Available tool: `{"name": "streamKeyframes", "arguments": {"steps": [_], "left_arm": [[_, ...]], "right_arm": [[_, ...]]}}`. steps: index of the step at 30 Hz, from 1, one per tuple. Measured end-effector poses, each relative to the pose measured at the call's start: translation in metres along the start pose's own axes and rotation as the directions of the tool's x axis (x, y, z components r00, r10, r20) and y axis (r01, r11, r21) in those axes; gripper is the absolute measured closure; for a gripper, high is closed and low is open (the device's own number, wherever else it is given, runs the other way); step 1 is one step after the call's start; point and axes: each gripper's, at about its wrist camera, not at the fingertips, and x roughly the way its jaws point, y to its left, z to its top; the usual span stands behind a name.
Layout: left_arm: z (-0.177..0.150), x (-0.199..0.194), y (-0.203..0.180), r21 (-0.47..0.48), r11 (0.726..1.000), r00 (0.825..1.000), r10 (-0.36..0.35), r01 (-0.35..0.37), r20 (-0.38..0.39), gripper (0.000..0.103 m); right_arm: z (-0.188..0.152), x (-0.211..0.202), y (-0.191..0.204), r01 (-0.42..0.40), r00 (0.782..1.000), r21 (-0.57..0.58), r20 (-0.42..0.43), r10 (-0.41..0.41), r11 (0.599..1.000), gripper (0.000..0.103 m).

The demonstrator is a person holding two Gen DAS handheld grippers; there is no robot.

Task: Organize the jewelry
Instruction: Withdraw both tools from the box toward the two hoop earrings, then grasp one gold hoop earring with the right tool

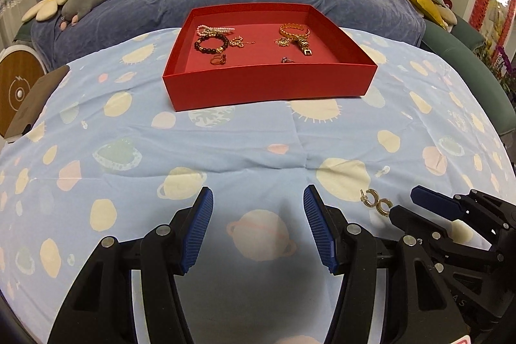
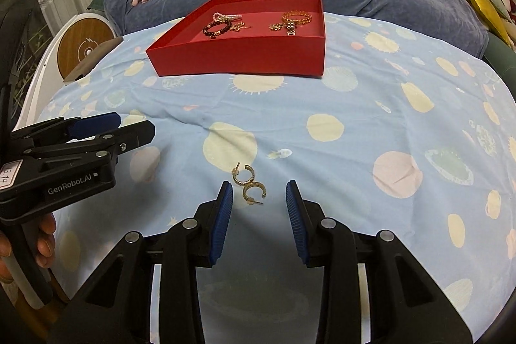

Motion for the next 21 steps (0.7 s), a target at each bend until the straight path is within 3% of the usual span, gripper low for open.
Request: {"name": "streamKeyframes", "arguments": {"steps": [21], "left_arm": [[0.001, 0.007, -0.009, 0.002, 0.999, 0.999, -0.034, 0.034, -0.023, 0.046]], "right_arm": [[-0.001, 0.014, -0.005, -0.008, 1.0, 0.015, -0.026, 0.009, 1.0, 0.072]]}}
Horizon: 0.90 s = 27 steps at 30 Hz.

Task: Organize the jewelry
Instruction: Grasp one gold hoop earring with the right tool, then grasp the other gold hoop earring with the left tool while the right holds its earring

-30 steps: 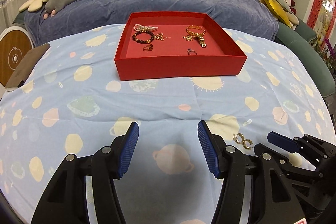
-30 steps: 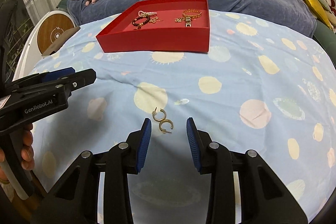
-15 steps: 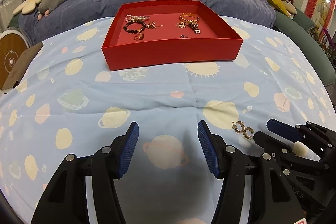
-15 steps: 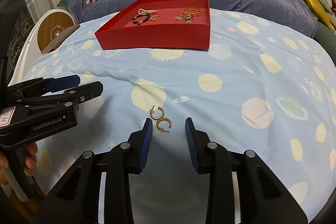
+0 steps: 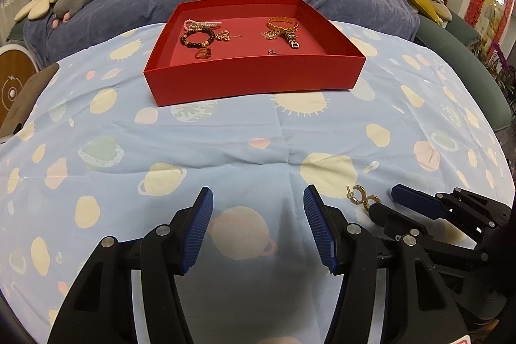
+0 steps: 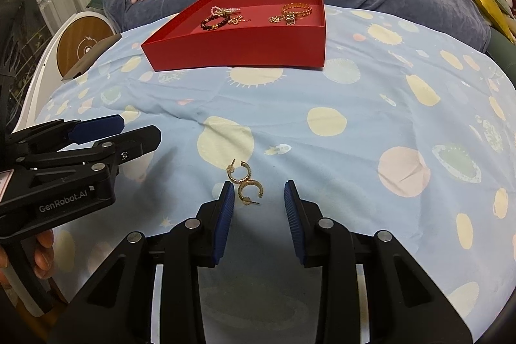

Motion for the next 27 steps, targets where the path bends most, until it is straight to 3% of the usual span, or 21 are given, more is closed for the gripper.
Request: {"name": "streamKeyframes", "arguments": {"steps": [9, 17, 27], "left_arm": [[0.0, 0.001, -0.002, -0.007, 1.0, 1.0, -0.018, 0.018, -0.01, 0.046], [-0.001, 0.003, -0.011, -0.003, 0.999, 0.999, -0.045, 0.045, -0.015, 0.046], [-0.002, 0.012, -0.049, 0.045, 0.992, 0.993, -0.115, 0.116, -0.013, 0.046]], "right_arm": [[-0.001, 0.005, 0.008, 0.01, 1.0, -0.037, -0.003, -0.01, 0.999, 0.087], [-0.004, -0.004, 0.0, 0.017, 1.0, -0.017, -0.001, -0.017, 1.0, 0.087], [-0.007, -0.014, -0.024, 0.048, 0.999, 0.04, 0.004, -0.049, 0.998, 0.087]]}}
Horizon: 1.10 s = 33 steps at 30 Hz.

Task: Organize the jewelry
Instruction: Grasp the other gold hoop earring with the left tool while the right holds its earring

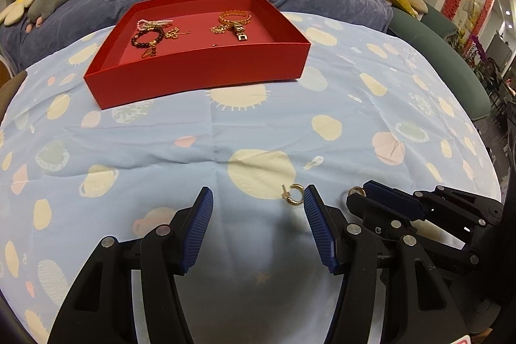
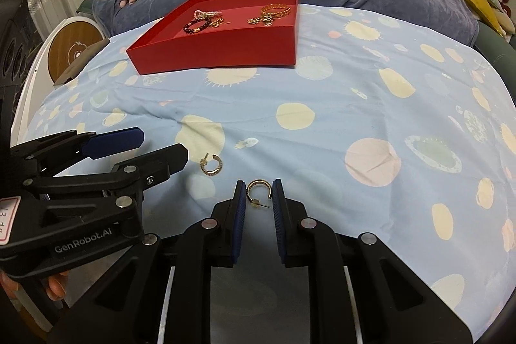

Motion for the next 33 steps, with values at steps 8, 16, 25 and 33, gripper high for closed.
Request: {"name": "streamKeyframes", "arguments": {"steps": [8, 16, 25, 33], "left_arm": [[-0.001, 0.012, -0.009, 0.016, 1.0, 1.0, -0.014, 0.014, -0.007, 0.046], [-0.004, 0.023, -0.014, 0.04, 0.999, 1.0, 0.002, -0.002, -0.008, 0.047], [-0.007, 0.023, -0.014, 0.077, 0.996, 0.998, 0.05, -0.052, 0.025, 0.084], [-0.008, 0.02, -0.005, 0.058, 0.998, 0.999, 0.03, -0.031, 0.01, 0.103]], "right_arm": [[-0.001, -0.005, -0.03, 0.047, 0.999, 0.071, 0.005, -0.047, 0.996, 0.087], [0.0, -0.009, -0.032, 0.04, 0.999, 0.08, 0.015, -0.041, 0.996, 0.087], [0.004, -0.011, -0.028, 0.033, 0.999, 0.079, 0.024, -0.035, 0.996, 0.087], [0.012, -0.017, -0.021, 0.018, 0.999, 0.075, 0.043, -0.022, 0.997, 0.087]]}}
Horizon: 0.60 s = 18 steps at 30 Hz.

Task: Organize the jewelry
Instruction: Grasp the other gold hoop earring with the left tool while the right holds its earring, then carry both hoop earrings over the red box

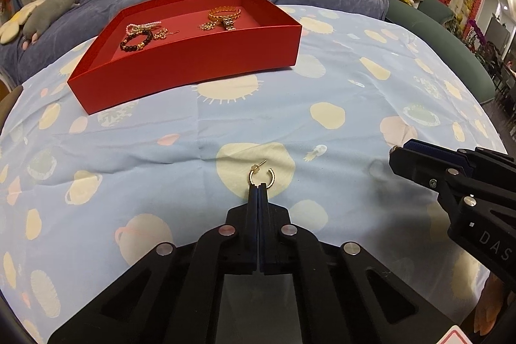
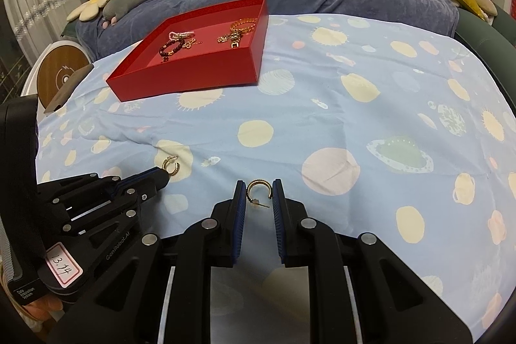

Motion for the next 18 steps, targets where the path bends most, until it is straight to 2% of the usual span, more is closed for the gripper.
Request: {"name": "streamKeyframes", "arguments": {"steps": [11, 14, 15, 18], "left_arm": [[0.0, -0.011, 0.021, -0.071, 0.996, 0.999, -0.046, 0.046, 0.01, 0.103], [0.003, -0.012, 0.014, -0.051, 0.997, 0.998, -0.049, 0.05, 0.025, 0.09], [0.005, -0.01, 0.011, -0.044, 0.998, 0.999, -0.044, 0.045, 0.026, 0.081], [0.007, -0.003, 0.005, -0.029, 0.999, 0.999, -0.035, 0.036, 0.025, 0.078]], "right_arm": [[0.003, 0.003, 0.007, -0.012, 1.0, -0.004, -0.002, 0.012, 1.0, 0.087], [0.003, 0.003, 0.007, -0.012, 1.0, -0.004, -0.002, 0.012, 1.0, 0.087], [0.003, 0.003, 0.007, -0.013, 1.0, -0.004, -0.002, 0.013, 1.0, 0.087], [0.003, 0.003, 0.008, -0.013, 1.0, -0.005, -0.003, 0.013, 1.0, 0.087]]}}
